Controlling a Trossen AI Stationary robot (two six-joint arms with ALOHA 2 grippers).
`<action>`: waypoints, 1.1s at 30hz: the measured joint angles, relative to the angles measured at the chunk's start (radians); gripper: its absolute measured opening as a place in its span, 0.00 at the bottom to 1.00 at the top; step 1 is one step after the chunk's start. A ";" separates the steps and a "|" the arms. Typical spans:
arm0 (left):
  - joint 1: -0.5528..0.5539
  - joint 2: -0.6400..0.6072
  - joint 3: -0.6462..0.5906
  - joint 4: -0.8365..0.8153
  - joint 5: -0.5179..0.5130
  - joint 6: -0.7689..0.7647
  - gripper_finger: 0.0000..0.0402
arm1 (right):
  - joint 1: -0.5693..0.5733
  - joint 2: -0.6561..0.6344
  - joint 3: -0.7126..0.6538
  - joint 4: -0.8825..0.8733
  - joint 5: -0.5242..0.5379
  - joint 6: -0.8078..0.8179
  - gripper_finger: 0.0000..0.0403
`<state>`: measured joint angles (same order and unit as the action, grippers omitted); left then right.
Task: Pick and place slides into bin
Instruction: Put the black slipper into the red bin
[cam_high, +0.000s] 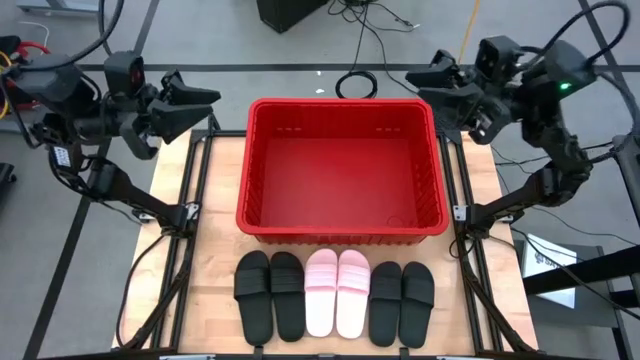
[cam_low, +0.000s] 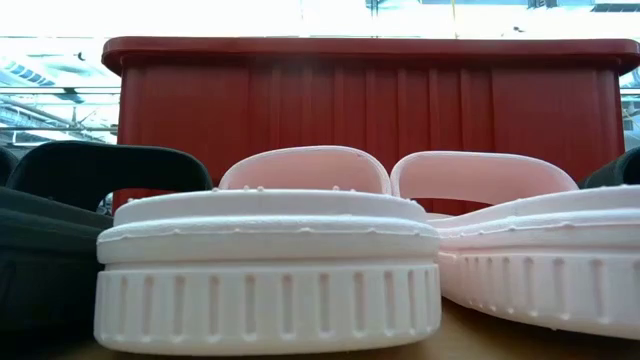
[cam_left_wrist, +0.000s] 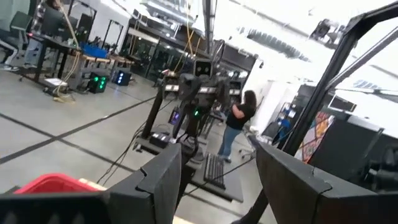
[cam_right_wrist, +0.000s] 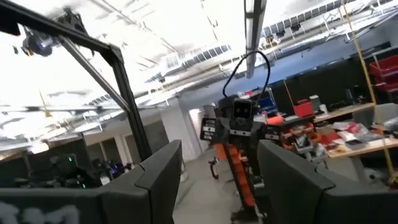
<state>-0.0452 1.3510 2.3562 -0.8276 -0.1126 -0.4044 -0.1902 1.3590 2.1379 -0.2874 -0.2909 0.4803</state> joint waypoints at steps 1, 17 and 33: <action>0.000 0.003 0.000 0.013 -0.009 -0.008 0.51 | 0.000 -0.002 -0.019 0.019 0.000 0.011 0.50; -0.018 0.090 0.000 0.141 0.134 -0.054 0.51 | 0.057 0.005 -0.415 1.009 -0.103 0.392 0.50; -0.098 0.105 0.000 0.227 0.149 0.003 0.51 | 0.319 0.027 -0.127 0.627 -0.107 -0.066 0.50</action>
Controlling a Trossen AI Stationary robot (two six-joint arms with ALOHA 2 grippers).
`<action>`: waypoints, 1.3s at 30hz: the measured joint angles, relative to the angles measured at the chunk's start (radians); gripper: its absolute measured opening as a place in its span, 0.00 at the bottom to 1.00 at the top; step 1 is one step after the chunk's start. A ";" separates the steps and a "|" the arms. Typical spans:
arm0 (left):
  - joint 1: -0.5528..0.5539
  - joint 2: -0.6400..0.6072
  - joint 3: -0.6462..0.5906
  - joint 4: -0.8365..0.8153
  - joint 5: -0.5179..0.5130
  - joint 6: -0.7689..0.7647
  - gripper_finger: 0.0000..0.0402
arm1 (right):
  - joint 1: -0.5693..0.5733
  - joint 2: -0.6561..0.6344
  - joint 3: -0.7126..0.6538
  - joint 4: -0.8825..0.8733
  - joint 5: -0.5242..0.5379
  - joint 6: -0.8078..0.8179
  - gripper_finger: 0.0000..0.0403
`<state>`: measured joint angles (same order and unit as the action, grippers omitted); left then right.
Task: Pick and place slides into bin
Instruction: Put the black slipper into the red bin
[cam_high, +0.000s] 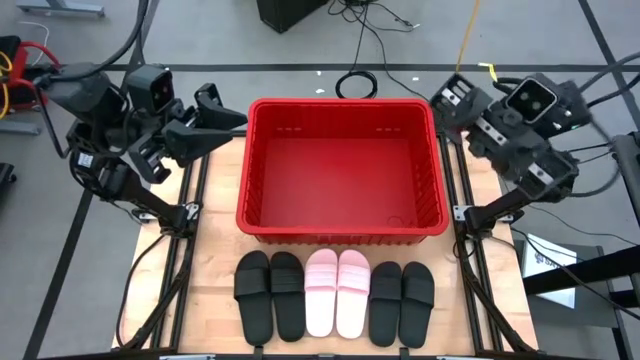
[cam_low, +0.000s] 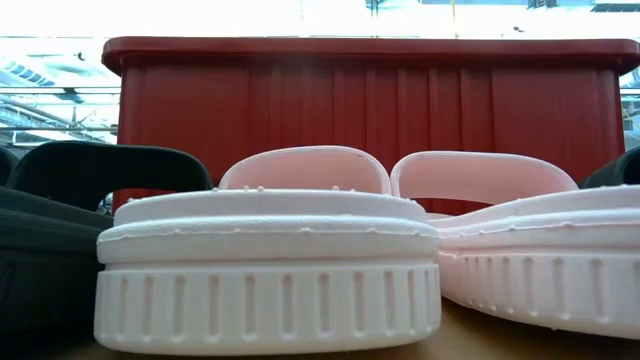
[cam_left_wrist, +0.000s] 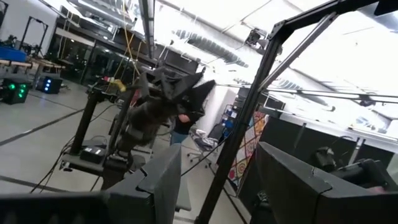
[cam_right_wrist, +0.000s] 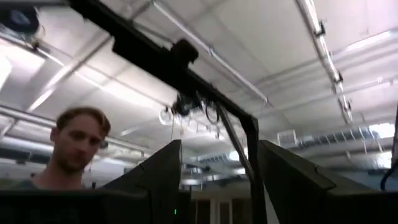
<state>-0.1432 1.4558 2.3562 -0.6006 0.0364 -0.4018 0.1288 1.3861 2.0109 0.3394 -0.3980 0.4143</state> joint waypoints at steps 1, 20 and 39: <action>-0.003 0.000 0.000 -0.002 0.000 0.001 0.51 | 0.015 0.008 0.030 -0.056 0.000 -0.011 0.50; -0.006 -0.001 0.000 -0.072 0.026 0.005 0.51 | 0.253 0.236 0.285 -0.574 0.021 -0.075 0.50; -0.006 -0.006 0.000 -0.169 0.023 0.034 0.51 | 0.375 0.266 0.287 -1.015 0.302 0.009 0.50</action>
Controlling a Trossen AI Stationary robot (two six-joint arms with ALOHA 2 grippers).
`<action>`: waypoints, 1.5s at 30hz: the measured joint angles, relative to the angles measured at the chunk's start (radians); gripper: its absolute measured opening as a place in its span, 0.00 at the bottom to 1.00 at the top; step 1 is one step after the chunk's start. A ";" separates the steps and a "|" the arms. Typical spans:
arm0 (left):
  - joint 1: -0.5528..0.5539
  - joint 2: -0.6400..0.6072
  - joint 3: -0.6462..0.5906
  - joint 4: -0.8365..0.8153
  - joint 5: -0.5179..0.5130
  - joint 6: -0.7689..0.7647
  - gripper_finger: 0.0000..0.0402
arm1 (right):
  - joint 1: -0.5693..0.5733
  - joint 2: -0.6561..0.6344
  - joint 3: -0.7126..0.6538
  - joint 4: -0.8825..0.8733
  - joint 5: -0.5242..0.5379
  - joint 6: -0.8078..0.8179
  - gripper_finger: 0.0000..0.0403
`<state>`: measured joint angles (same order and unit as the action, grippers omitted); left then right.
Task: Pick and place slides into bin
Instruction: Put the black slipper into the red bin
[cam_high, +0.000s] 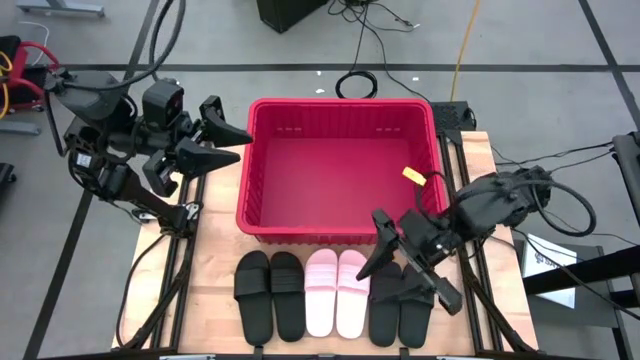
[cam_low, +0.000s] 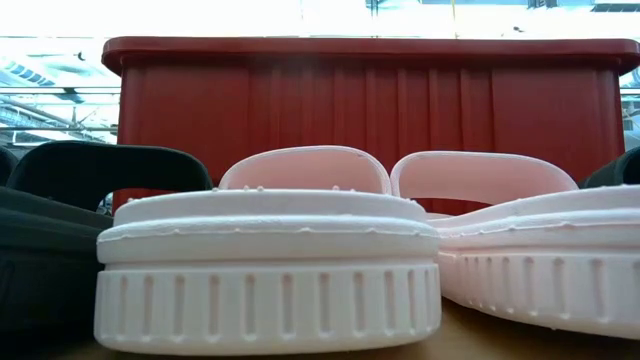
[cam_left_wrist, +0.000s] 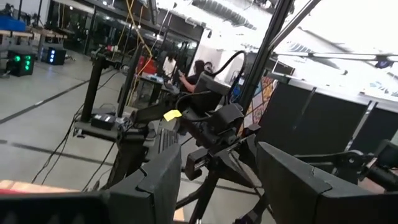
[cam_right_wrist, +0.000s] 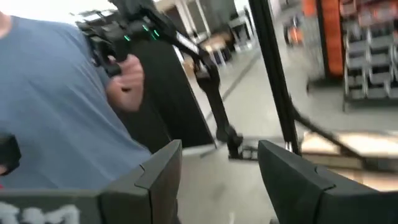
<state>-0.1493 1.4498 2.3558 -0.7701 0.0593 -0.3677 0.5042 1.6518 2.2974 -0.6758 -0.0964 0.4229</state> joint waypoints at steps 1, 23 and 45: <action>0.000 0.000 0.000 -0.010 0.000 0.000 0.51 | 0.006 0.000 0.000 -0.029 0.006 0.025 0.50; 0.000 0.000 0.000 -0.232 -0.008 0.068 0.51 | 0.232 0.377 -0.001 -0.799 -0.175 0.425 0.50; 0.000 0.001 0.000 -0.230 -0.147 0.104 0.51 | 0.380 0.402 -0.347 -0.895 0.233 0.872 0.50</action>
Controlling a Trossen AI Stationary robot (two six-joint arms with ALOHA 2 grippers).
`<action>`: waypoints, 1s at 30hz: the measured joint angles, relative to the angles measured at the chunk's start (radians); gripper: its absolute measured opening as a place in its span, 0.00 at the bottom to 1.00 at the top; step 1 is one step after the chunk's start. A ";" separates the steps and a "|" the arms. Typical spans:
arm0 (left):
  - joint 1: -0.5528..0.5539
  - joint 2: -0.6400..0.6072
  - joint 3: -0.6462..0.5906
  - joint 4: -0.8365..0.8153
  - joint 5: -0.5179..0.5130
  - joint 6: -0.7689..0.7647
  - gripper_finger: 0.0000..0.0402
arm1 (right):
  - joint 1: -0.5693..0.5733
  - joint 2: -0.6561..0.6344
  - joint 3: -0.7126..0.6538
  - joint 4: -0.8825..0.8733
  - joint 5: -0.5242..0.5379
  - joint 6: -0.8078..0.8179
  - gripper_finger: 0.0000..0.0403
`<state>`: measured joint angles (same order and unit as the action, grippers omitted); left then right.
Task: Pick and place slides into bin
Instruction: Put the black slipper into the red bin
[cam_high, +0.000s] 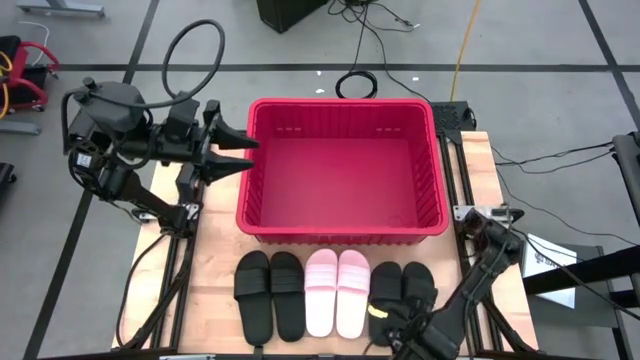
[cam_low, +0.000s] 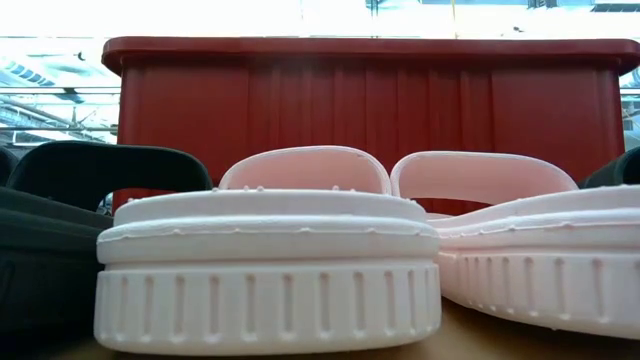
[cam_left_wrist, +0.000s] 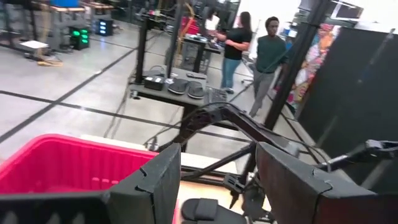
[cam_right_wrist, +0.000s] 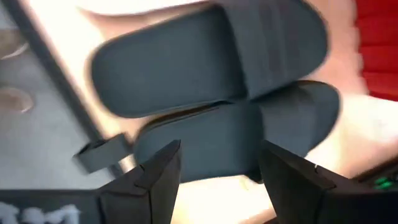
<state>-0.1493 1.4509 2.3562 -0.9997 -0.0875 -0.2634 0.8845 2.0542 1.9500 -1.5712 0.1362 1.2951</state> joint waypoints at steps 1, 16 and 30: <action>0.000 0.000 0.000 0.000 -0.019 -0.001 0.51 | 0.012 0.000 -0.018 0.000 0.015 0.041 0.50; 0.000 0.000 0.000 0.003 -0.124 -0.029 0.51 | 0.166 -0.002 -0.096 0.015 0.287 0.316 0.50; 0.006 0.000 0.000 0.006 -0.125 0.004 0.51 | 0.150 -0.001 -0.301 0.073 0.279 0.432 0.47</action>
<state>-0.1436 1.4509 2.3562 -0.9936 -0.2123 -0.2589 1.0349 2.0533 1.6494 -1.4982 0.4152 1.7269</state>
